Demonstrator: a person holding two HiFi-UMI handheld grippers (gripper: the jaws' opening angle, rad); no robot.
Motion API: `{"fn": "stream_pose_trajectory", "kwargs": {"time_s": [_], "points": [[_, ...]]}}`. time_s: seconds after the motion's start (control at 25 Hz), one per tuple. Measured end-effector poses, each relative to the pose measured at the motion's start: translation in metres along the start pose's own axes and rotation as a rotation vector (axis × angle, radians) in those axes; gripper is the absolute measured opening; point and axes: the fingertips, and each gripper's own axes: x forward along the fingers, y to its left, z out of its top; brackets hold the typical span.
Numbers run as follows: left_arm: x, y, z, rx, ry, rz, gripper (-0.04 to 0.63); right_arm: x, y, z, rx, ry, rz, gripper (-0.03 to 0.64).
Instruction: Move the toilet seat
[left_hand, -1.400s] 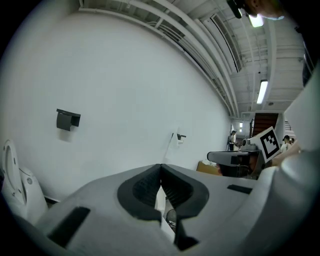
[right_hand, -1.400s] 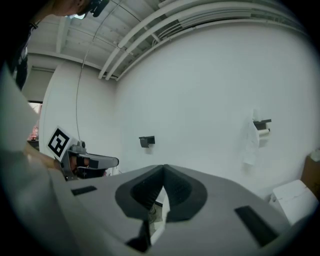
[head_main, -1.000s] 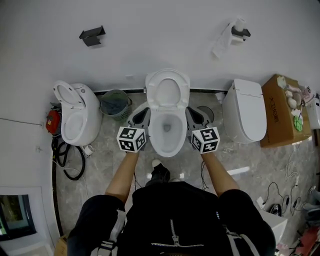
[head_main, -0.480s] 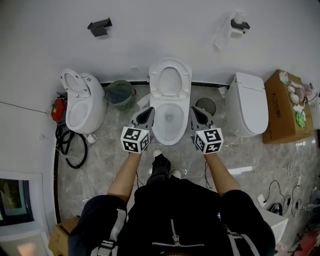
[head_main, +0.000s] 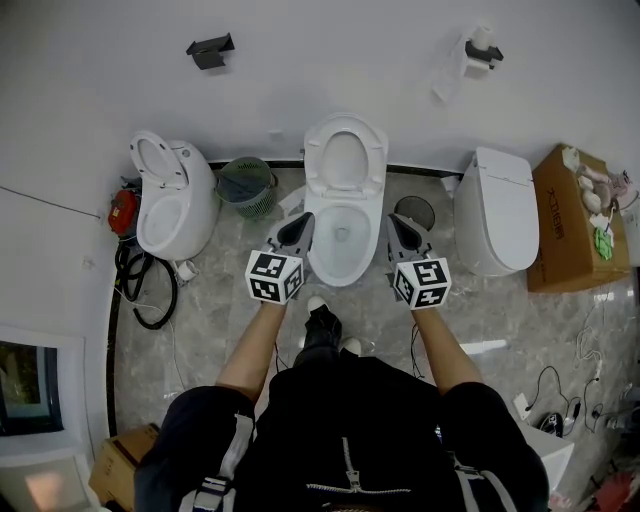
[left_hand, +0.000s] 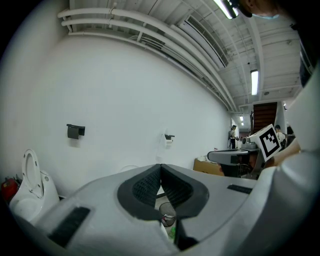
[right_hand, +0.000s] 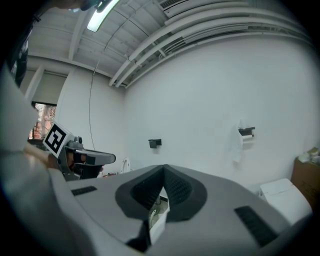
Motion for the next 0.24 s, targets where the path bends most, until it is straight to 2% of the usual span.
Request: {"fn": "stream_pose_trajectory", "kwargs": {"time_s": [0.24], "points": [[-0.005,-0.011,0.001,0.003,-0.002,-0.006,0.003,-0.012,0.001,-0.001,0.003,0.001,-0.003,0.0]]}}
